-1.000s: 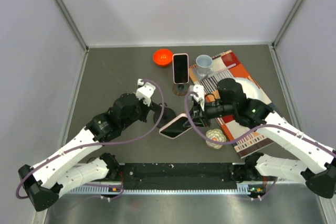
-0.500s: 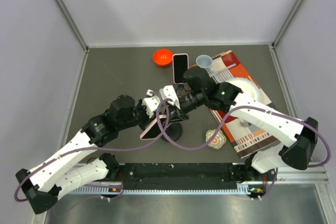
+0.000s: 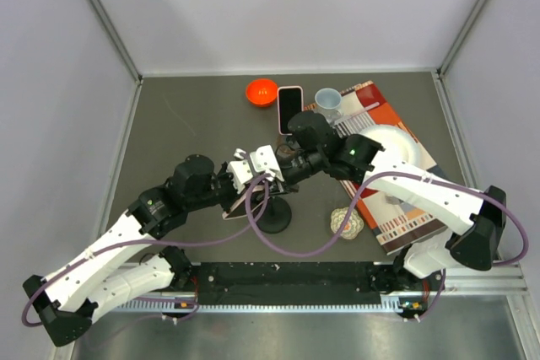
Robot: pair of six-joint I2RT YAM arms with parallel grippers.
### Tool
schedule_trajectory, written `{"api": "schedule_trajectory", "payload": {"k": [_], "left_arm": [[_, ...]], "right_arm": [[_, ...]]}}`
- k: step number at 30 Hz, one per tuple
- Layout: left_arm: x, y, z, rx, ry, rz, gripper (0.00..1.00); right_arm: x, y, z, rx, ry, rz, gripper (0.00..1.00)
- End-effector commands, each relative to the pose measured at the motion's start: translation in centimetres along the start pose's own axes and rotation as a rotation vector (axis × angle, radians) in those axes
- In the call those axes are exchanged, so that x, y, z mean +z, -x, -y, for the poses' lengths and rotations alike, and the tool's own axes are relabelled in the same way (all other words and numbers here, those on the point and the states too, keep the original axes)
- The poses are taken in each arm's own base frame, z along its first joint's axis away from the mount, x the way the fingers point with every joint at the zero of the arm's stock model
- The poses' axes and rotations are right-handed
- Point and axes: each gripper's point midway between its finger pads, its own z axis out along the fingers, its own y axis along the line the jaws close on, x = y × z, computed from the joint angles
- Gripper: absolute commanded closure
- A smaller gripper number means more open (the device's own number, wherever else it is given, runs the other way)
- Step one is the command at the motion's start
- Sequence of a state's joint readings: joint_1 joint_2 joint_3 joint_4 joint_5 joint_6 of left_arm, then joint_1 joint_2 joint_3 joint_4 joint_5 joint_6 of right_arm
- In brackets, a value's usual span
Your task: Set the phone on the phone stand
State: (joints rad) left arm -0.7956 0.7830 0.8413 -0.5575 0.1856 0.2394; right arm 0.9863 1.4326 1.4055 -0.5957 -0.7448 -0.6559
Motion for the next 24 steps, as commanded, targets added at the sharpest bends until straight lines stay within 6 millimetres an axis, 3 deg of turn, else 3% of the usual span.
{"api": "schedule_trajectory", "payload": {"k": [1, 5, 9, 15, 20, 21, 24], "left_arm": [[-0.5, 3.4, 0.3, 0.014, -0.022, 0.129, 1.0], [-1.0, 3.7, -0.2, 0.001, 0.014, 0.144, 1.0], [-1.7, 3.8, -1.1, -0.009, 0.076, 0.161, 1.0], [-3.2, 4.8, -3.3, -0.06, 0.22, 0.233, 1.0], [-4.3, 5.7, -5.2, -0.11, 0.342, 0.288, 1.0], [-4.7, 5.9, -5.6, -0.119, 0.367, 0.302, 1.0], [-6.2, 6.0, -7.7, -0.157, 0.5, 0.322, 1.0]], "right_arm": [[0.2, 1.6, 1.9, -0.179, -0.086, 0.042, 1.0], [0.3, 0.0, 2.8, -0.136, -0.121, -0.014, 1.0], [0.8, -2.3, 1.1, -0.04, -0.083, -0.037, 1.0], [0.9, -4.8, -1.4, 0.233, -0.075, -0.073, 1.0], [0.8, -7.8, -1.9, 0.541, -0.139, -0.232, 1.0], [0.5, -8.4, -2.9, 0.631, -0.131, -0.278, 1.0], [-0.1, -8.9, -3.4, 0.736, -0.186, -0.335, 1.0]]}}
